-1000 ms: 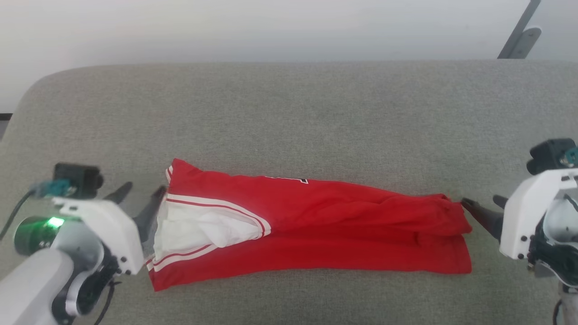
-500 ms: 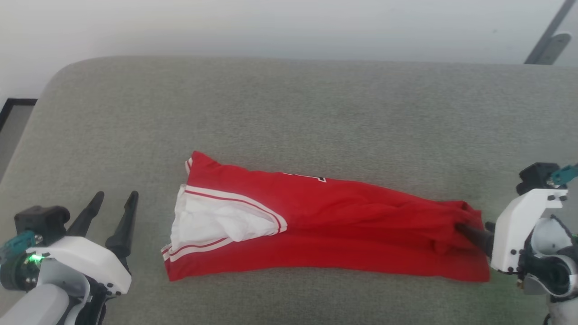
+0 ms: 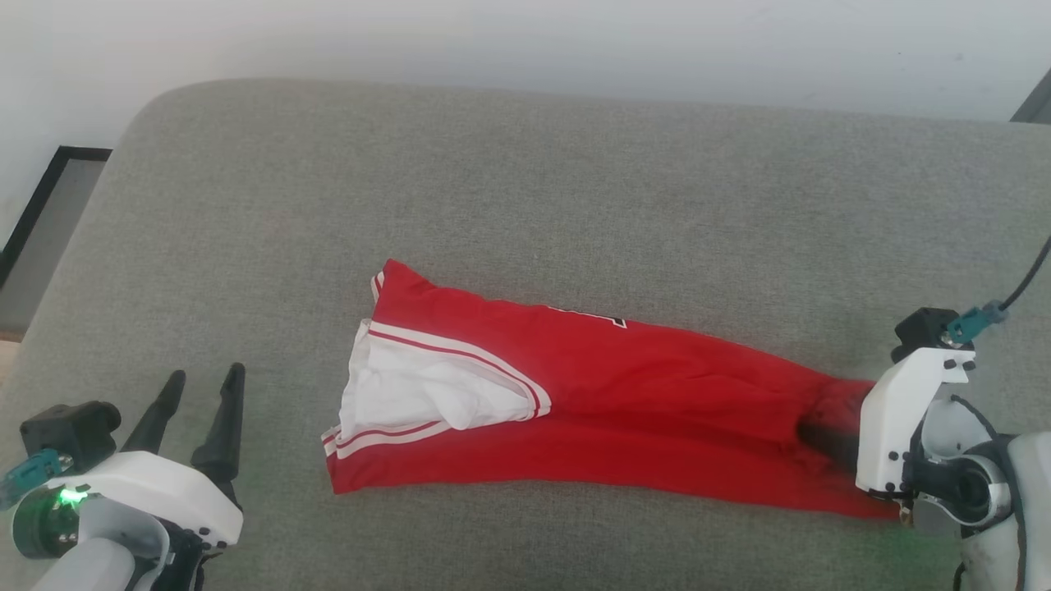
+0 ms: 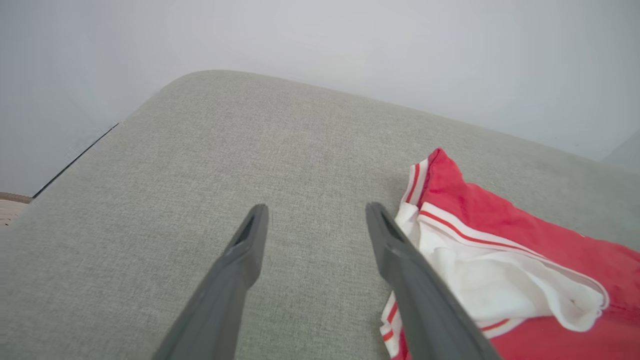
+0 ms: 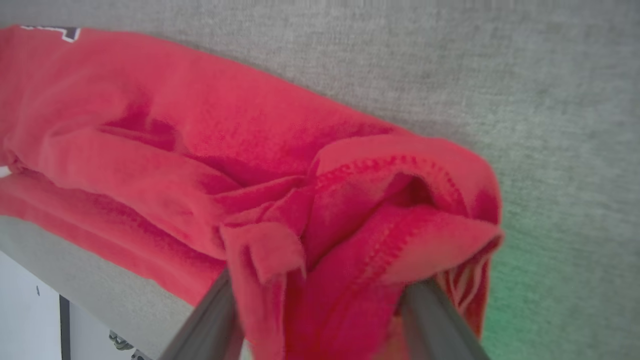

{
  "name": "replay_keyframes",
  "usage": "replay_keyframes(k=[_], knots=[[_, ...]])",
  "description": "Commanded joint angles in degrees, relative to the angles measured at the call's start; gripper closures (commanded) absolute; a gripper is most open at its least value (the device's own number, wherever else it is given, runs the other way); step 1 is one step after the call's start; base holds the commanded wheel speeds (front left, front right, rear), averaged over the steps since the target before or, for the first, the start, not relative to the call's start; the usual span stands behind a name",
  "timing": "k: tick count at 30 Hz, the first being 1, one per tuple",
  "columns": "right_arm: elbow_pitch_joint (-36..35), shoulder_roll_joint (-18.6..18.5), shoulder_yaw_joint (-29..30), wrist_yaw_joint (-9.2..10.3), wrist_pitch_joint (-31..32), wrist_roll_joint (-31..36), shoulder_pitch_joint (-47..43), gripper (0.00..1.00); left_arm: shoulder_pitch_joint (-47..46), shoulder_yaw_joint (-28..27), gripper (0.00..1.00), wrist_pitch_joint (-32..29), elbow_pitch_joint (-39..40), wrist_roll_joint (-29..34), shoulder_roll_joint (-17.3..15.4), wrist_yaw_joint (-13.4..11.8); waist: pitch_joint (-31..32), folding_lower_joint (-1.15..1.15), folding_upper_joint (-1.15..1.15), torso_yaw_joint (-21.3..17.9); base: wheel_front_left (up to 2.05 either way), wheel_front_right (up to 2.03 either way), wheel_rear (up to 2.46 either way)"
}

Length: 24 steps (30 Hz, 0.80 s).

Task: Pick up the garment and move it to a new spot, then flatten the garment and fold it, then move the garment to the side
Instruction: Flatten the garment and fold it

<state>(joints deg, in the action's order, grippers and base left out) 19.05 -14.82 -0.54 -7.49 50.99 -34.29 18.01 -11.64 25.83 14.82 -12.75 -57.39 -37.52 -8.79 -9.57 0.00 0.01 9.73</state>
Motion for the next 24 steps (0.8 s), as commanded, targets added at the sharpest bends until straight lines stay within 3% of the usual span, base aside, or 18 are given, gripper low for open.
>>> replay_keyframes(k=[1, 11, 24], knots=[[1.8, 0.6, -1.2, -0.01, 0.0, -1.1, -0.2, 1.00, 1.0, -0.8, 0.00, 0.5, -0.2, 0.8, 0.5, 0.5, -0.1, 0.00, -0.01, 0.1, 0.00, 0.00, 0.00], [3.1, -1.6, 0.4, 0.01, -3.1, -4.8, 2.4, 1.00, 3.4, -6.5, 0.00, 0.4, -0.8, 4.4, 4.2, 2.9, 0.0, 0.00, -0.01, -0.6, 0.00, 0.00, 0.00], [2.5, -8.7, 7.6, 0.01, -2.2, -4.0, 4.0, 1.00, 4.0, -10.7, 0.00, 0.4, -0.4, 8.3, 6.7, 4.6, -1.2, 0.00, -0.01, -3.6, 0.00, 0.00, 0.00]])
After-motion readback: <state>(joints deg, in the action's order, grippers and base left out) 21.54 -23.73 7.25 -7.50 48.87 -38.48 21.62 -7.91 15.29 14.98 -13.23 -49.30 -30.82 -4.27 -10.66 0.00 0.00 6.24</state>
